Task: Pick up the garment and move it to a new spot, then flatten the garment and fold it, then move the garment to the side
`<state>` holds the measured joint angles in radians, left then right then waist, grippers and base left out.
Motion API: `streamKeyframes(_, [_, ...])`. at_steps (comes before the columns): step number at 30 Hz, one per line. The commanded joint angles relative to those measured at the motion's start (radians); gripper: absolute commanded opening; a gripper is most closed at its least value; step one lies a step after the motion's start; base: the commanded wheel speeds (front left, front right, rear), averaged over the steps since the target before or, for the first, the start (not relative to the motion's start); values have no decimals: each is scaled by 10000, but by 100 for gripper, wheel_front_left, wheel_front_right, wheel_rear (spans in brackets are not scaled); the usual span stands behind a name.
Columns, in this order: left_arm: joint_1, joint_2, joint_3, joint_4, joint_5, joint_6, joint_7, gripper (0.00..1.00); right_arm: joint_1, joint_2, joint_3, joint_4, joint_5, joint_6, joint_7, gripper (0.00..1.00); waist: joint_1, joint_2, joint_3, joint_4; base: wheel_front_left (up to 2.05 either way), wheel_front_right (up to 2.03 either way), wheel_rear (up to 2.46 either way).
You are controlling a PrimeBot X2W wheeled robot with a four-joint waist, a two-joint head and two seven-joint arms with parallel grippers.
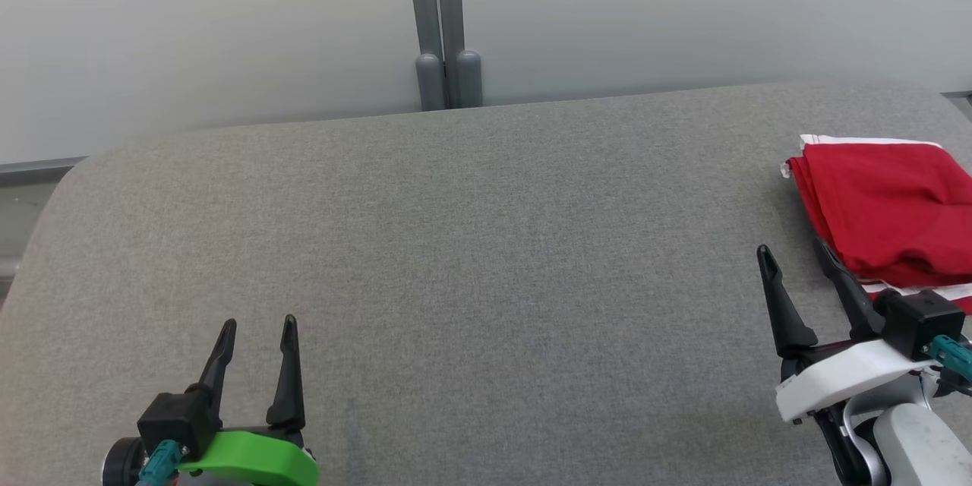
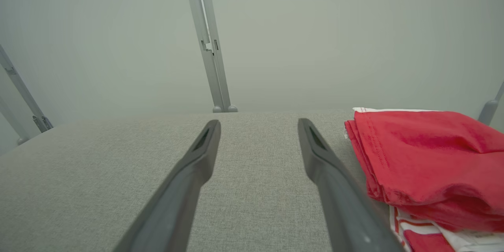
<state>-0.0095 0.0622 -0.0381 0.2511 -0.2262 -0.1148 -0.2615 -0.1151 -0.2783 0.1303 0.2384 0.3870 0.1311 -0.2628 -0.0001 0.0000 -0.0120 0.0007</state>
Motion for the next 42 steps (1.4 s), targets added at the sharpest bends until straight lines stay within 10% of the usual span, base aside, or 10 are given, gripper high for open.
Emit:
streamKeyframes(1, [-131,-1,-48,69,111,-57,-44,100,-99,18,19,23,98,-6,-23,100,1,0,4,-11,0,0,0])
streamKeyframes(2, [-154,2,-71,81,112,-72,-44,100,-106,22,19,26,104,-6,-23,100,1,0,7,-18,0,0,0])
streamKeyframes(3, [4,-10,-71,114,-7,-37,4,0,17,28,16,34,40,0,3,0,1,0,7,-18,0,0,0])
streamKeyframes(42, [-375,-89,598,185,-5822,-98,1601,0,132,1058,-980,166,5153,-1,1581,0,1,0,47,-15,0,0,0])
